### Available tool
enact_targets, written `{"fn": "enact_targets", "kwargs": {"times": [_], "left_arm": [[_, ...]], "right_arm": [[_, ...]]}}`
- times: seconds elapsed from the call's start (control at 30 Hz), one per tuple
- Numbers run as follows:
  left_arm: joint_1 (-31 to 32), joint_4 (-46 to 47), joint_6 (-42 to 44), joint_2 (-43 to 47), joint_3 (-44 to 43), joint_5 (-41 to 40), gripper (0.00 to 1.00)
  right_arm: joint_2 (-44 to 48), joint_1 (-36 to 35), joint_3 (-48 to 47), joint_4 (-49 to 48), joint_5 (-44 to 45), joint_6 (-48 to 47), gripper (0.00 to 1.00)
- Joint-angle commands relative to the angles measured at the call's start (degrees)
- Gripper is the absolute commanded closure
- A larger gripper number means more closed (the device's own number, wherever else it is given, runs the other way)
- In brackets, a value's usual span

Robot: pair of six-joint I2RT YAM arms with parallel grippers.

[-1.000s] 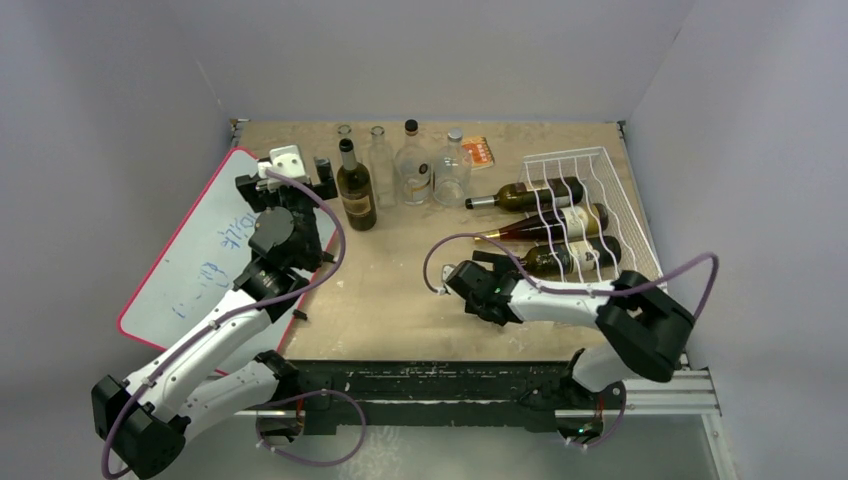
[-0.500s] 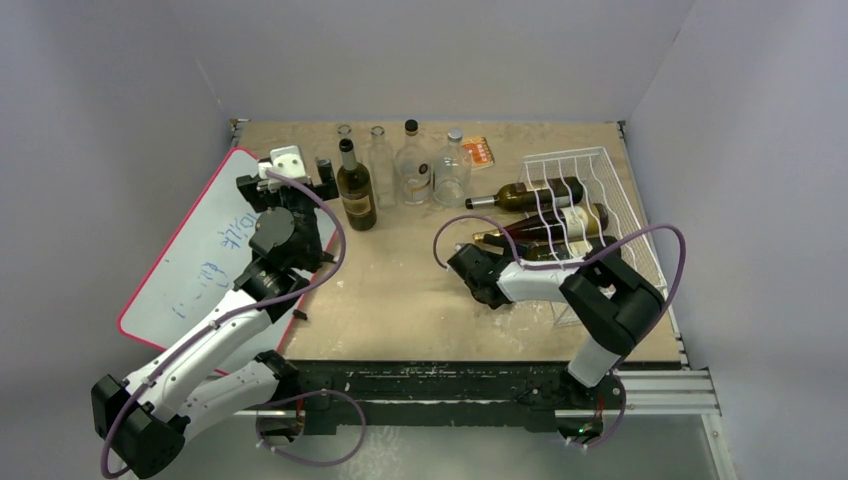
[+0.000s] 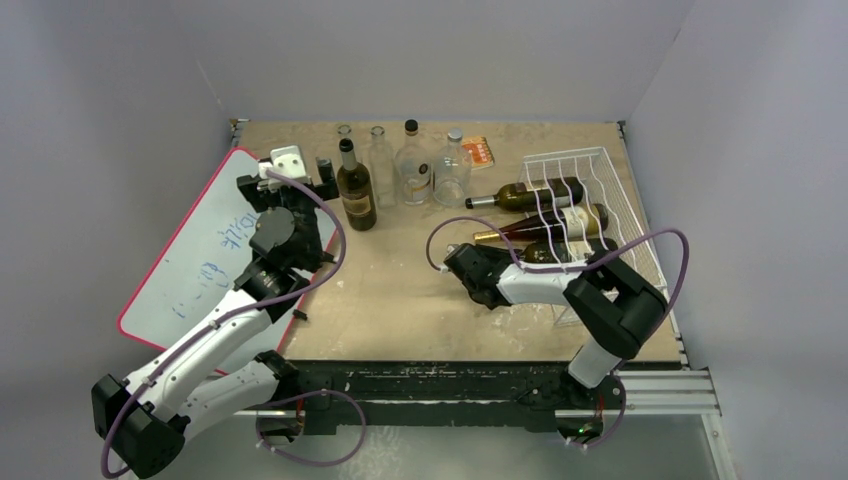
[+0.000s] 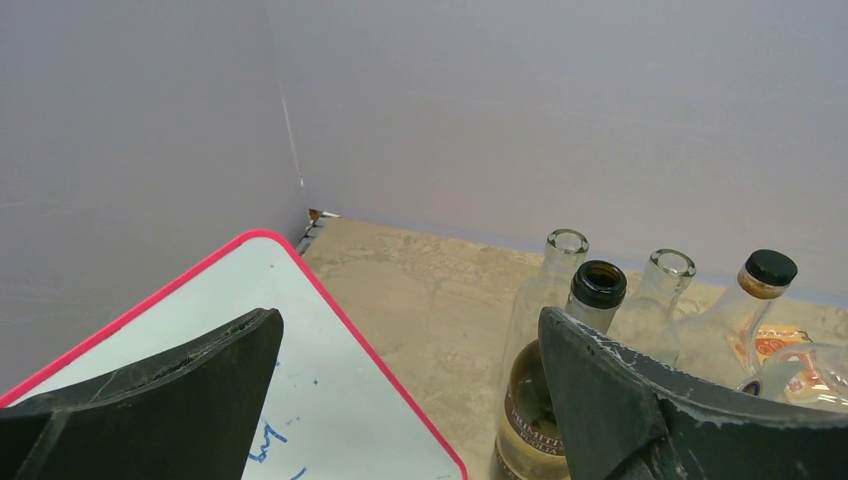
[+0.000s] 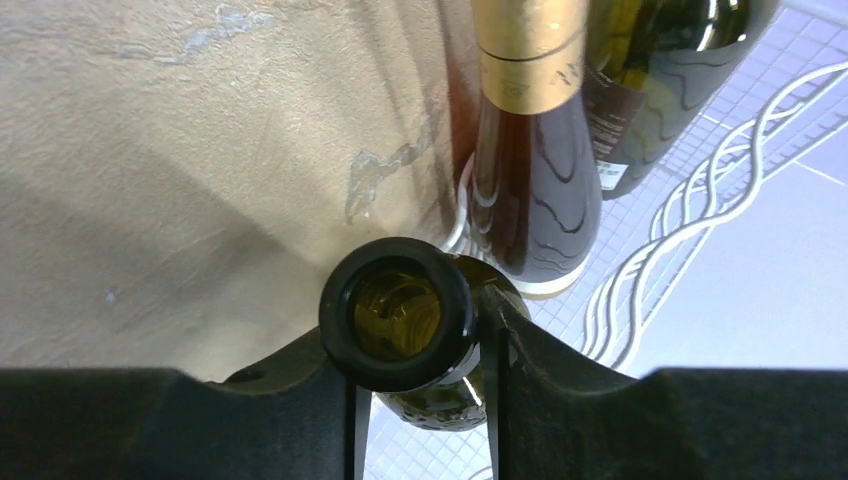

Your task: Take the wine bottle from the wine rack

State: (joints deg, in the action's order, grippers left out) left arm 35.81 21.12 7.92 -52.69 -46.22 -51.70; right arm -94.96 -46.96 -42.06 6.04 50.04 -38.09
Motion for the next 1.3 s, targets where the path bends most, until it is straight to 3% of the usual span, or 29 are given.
{"fn": "enact_targets", "kwargs": {"times": [0.0,0.6,1.1,1.27], "left_arm": [[0.3,1.1,-1.1,-0.3,-1.6,0.5,0.0],[0.3,0.8,-0.7,-2.4,-1.5,0.2,0.0],[0.3,1.1,-0.5,-2.4,-1.4,-0.1,0.0],[0.3,1.0,-0.6,-2.3,-1.4,0.0,0.0]], "right_arm": [[3.7,-1.4,-0.8,-1.9,1.7,-0.9,0.63],[6.8,-14.2,-1.4,1.6,-1.2,2.8,1.0],[10.1,-23.6,-10.6,10.2,-5.0,13.0,1.0],[15.5,-24.2,-15.9,11.3,-13.2,17.1,1.0]]}}
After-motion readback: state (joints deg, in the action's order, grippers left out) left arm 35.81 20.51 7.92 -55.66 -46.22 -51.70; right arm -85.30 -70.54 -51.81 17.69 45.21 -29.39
